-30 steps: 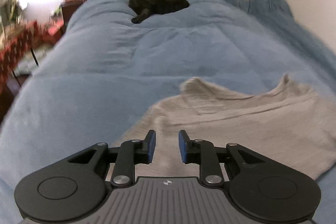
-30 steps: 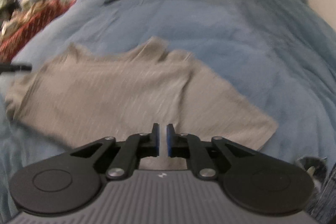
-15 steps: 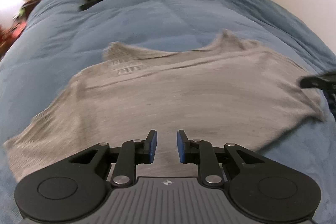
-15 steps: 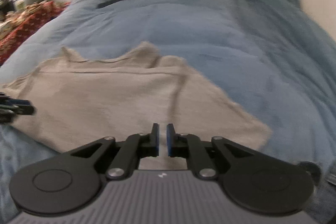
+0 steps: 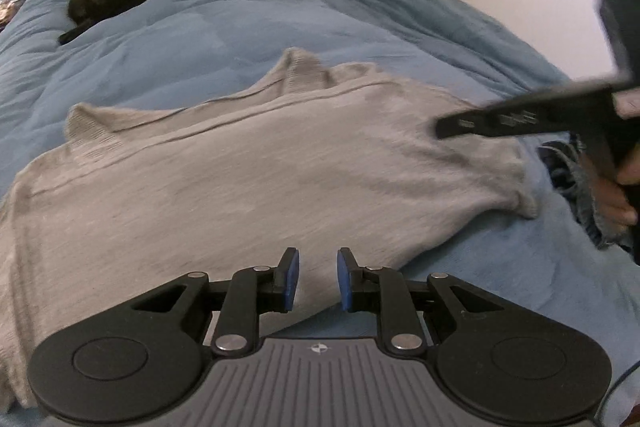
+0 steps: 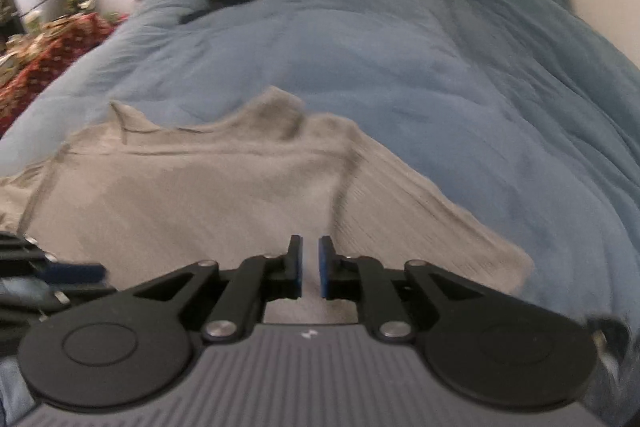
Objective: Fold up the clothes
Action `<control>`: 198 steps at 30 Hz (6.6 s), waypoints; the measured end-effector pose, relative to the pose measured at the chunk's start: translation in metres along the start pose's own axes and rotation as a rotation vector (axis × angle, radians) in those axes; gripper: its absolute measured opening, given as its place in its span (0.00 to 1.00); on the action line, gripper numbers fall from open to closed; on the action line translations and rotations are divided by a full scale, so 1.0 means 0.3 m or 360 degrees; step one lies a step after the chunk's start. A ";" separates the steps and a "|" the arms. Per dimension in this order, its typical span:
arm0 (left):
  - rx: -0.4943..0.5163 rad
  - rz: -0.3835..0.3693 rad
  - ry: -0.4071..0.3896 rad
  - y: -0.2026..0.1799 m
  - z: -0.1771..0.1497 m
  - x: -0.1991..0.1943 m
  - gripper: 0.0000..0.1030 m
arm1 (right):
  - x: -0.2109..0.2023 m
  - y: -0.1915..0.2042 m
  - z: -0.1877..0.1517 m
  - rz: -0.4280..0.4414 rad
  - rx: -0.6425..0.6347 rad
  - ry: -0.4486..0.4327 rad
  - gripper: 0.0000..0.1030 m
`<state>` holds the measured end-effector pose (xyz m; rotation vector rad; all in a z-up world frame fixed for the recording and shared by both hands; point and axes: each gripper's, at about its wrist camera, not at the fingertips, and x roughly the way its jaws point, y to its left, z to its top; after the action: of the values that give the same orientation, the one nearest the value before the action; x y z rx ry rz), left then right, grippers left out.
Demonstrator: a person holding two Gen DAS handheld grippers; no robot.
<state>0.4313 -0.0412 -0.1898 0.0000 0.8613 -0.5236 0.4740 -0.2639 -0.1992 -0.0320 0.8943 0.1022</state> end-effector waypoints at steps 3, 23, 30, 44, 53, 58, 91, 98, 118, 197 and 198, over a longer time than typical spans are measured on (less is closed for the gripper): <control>0.0068 -0.0013 0.0010 -0.041 0.000 0.026 0.19 | 0.061 -0.009 0.018 0.0004 -0.0016 0.0042 0.08; -0.0103 0.0051 0.0038 0.015 -0.069 0.030 0.19 | -0.013 0.018 -0.127 -0.0052 0.0161 0.0087 0.09; -0.0284 0.0158 0.0002 0.096 -0.140 -0.083 0.19 | -0.108 0.070 -0.172 -0.0134 0.0095 0.0046 0.24; -0.0979 0.0722 -0.0207 0.557 -0.322 -0.434 0.20 | -0.109 0.430 -0.137 0.0098 -0.0087 0.0040 0.25; -0.1307 0.0556 -0.0262 0.691 -0.398 -0.404 0.31 | -0.111 0.514 -0.118 0.0167 -0.0143 0.0072 0.25; -0.1309 0.0458 -0.0258 0.696 -0.409 -0.392 0.27 | -0.112 0.520 -0.124 0.0182 -0.0164 0.0103 0.25; -0.1565 0.0320 -0.0461 0.749 -0.434 -0.429 0.02 | -0.108 0.513 -0.164 0.0227 -0.0087 0.0175 0.29; -0.1208 0.0324 -0.0493 0.635 -0.232 -0.470 0.02 | -0.121 0.474 -0.159 0.0202 -0.0025 0.0143 0.29; -0.0304 0.0017 -0.0194 0.164 0.173 0.042 0.03 | -0.211 0.133 -0.241 0.0013 0.0325 0.0046 0.30; -0.0538 0.0034 -0.0060 0.325 -0.137 -0.152 0.15 | 0.005 0.302 -0.067 0.0155 0.0190 0.0118 0.18; -0.0555 0.0038 -0.0069 0.328 -0.136 -0.164 0.15 | -0.012 0.321 -0.051 0.0164 0.0124 0.0093 0.19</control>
<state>0.4189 0.0749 -0.2015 -0.3179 0.9002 -0.3448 0.4499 -0.1694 -0.2045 0.0839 0.9577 0.1631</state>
